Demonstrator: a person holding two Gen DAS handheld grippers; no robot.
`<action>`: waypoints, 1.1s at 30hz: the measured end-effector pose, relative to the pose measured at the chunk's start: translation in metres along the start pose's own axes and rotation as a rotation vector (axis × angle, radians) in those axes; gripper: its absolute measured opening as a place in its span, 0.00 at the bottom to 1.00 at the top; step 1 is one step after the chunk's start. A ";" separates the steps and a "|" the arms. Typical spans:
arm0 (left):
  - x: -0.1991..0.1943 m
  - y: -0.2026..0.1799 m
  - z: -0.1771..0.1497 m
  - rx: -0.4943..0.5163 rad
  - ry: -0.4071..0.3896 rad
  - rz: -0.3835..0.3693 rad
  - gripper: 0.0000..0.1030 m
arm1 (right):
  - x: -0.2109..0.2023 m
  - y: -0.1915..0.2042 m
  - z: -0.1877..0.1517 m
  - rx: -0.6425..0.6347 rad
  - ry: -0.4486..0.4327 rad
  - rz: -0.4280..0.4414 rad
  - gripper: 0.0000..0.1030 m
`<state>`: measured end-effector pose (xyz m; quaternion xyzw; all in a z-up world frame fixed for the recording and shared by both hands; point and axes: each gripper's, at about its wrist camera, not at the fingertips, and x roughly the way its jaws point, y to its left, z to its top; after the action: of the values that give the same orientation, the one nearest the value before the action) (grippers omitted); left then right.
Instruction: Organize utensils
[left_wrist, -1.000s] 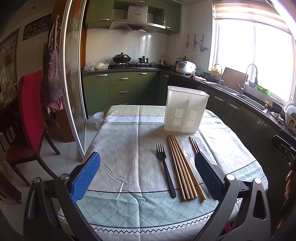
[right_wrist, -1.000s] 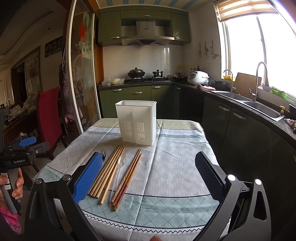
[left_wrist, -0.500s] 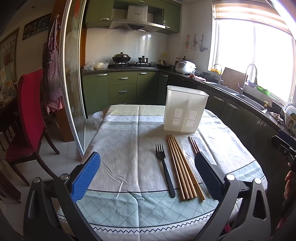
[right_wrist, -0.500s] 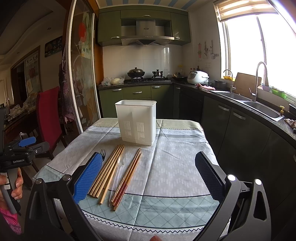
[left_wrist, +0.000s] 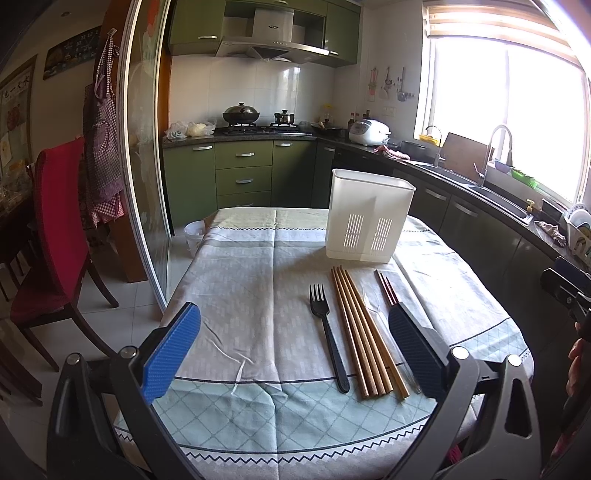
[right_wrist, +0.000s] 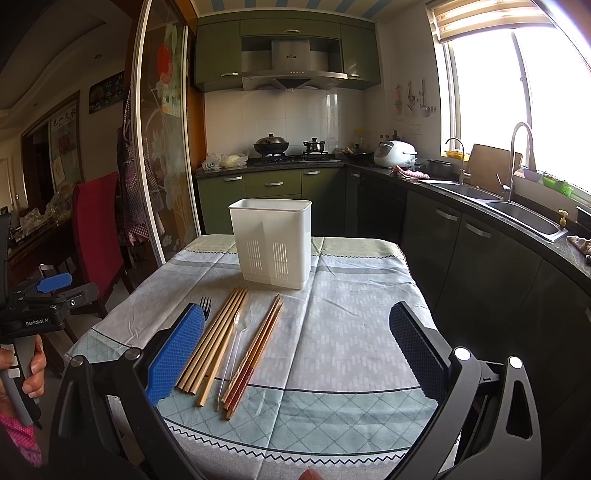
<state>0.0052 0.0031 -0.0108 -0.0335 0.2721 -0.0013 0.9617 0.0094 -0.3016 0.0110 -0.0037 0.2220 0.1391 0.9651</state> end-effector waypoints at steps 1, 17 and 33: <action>0.000 0.000 0.000 0.000 0.000 0.000 0.94 | 0.000 0.000 0.000 0.000 0.000 0.000 0.96; 0.003 0.000 -0.002 0.002 0.006 -0.002 0.94 | 0.001 0.001 0.000 0.000 0.003 -0.001 0.96; 0.078 0.000 0.018 -0.012 0.280 -0.014 0.94 | 0.065 -0.025 0.003 0.073 0.211 0.075 0.96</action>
<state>0.0813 0.0028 -0.0364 -0.0406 0.4035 -0.0111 0.9140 0.0735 -0.3083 -0.0160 0.0250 0.3271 0.1656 0.9300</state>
